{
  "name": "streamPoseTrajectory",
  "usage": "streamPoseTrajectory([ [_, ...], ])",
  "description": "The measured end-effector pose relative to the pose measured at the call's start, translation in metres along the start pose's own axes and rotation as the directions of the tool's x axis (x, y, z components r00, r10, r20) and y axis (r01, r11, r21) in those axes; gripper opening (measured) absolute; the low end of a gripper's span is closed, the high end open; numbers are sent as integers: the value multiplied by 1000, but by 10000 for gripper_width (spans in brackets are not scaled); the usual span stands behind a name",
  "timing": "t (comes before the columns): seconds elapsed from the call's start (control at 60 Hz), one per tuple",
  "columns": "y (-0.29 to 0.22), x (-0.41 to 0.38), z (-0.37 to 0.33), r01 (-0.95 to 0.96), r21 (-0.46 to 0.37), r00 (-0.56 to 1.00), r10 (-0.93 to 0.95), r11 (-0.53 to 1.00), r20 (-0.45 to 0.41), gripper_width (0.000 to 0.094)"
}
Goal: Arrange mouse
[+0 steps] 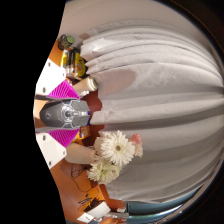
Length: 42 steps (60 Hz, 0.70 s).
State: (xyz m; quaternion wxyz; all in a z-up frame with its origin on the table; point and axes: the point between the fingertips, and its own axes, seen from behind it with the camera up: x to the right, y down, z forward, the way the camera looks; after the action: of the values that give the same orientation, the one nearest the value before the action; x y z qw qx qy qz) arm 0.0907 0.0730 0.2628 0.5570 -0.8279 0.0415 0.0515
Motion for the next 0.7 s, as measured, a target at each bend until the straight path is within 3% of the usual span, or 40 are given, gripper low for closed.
streamPoseTrajectory([
  [0.133,-36,-86,-20,5,65,997,-10,998,73,376],
  [0.267,-17,-179,-21,49,60,991,-56,997,123,376],
  [0.483,128,-303,8,95,-123,984,-74,988,165,369],
  [0.7,283,-343,34,159,-340,983,-118,927,138,371],
])
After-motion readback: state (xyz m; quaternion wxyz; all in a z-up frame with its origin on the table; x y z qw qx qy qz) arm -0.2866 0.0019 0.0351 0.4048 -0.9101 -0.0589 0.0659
